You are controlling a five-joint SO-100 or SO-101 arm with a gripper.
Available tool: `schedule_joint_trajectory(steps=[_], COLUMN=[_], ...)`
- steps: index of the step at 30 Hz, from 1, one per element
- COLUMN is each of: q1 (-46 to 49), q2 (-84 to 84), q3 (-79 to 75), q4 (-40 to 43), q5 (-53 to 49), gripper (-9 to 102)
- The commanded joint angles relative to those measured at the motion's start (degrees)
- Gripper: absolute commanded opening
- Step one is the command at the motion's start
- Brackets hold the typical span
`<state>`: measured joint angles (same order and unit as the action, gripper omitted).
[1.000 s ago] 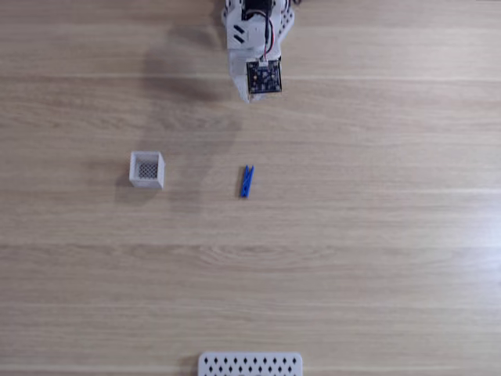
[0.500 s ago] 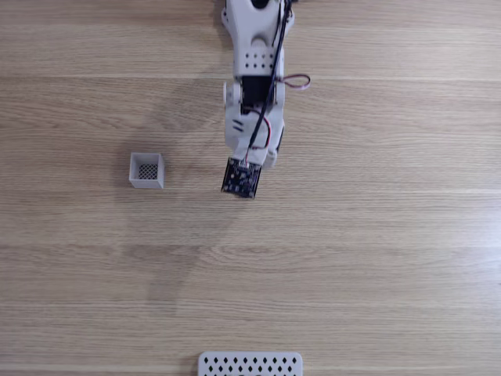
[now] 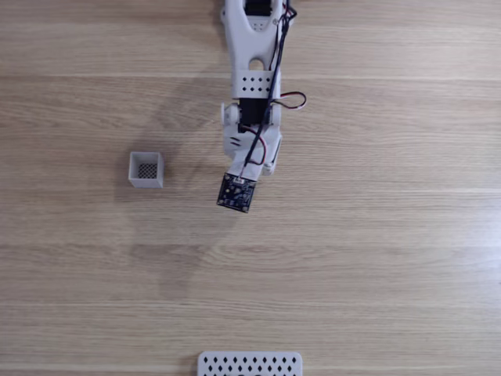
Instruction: Grasp a peg and put it in the crate.
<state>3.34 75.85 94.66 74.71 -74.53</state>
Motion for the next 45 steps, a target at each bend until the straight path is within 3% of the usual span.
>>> schedule_joint_trajectory(steps=[1,9,20,22,26,32,37,45], q1=[1.58,0.97,1.49,1.49,0.97,1.67,5.1,18.98], q2=[1.49,-0.62,-2.9,-2.99,-2.64,1.05,10.72,23.29], q3=[-5.54,-5.62,-4.75,-4.66,-4.66,-4.83,-2.11,20.3], q4=[-0.7,-0.97,-8.61,-8.53,-6.94,-8.44,-23.12,-68.2], q5=[0.44,0.44,0.62,0.62,0.62,0.09,-5.98,-29.36], gripper=[16,16,16,13,-4,-1,-1,-1])
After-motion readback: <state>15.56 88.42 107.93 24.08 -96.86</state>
